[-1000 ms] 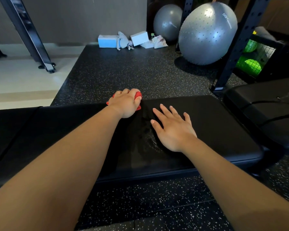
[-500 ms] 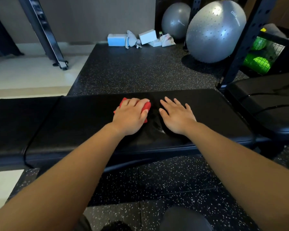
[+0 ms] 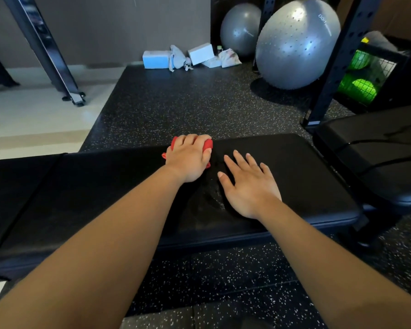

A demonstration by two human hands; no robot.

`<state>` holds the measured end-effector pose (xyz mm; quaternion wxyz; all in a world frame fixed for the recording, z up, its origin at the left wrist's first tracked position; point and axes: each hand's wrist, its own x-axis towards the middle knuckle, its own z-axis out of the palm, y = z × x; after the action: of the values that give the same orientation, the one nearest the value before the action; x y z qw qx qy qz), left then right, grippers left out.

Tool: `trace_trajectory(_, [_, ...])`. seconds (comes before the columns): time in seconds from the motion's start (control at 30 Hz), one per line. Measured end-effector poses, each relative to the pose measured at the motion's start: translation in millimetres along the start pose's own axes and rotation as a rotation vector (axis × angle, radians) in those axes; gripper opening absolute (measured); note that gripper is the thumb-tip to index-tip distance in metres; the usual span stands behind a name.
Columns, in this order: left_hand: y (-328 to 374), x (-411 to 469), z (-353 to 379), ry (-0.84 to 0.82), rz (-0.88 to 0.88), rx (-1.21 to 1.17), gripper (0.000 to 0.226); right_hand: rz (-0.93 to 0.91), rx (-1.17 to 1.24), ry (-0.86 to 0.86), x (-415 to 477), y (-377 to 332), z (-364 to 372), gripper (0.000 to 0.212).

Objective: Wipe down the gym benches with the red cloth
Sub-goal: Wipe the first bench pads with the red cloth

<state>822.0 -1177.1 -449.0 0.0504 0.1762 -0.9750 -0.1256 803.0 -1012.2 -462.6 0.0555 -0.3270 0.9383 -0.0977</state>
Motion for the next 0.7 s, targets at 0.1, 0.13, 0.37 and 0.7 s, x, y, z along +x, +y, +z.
trace_trajectory(0.1, [3,13,-2,-0.041,-0.030,-0.001,0.045,-0.001,-0.001,-0.007,0,0,0,0.058])
trace_trajectory(0.13, [3,15,-3,-0.048,-0.037,0.001,0.045,0.000,-0.002,-0.010,0,-1,0,0.058])
trace_trajectory(0.37, [0,0,-4,-0.010,0.003,-0.002,0.046,-0.004,0.005,-0.017,1,0,-2,0.058])
trace_trajectory(0.7, [-19,-117,-6,0.036,0.136,-0.023,0.046,-0.027,0.033,-0.023,-5,0,-3,0.057])
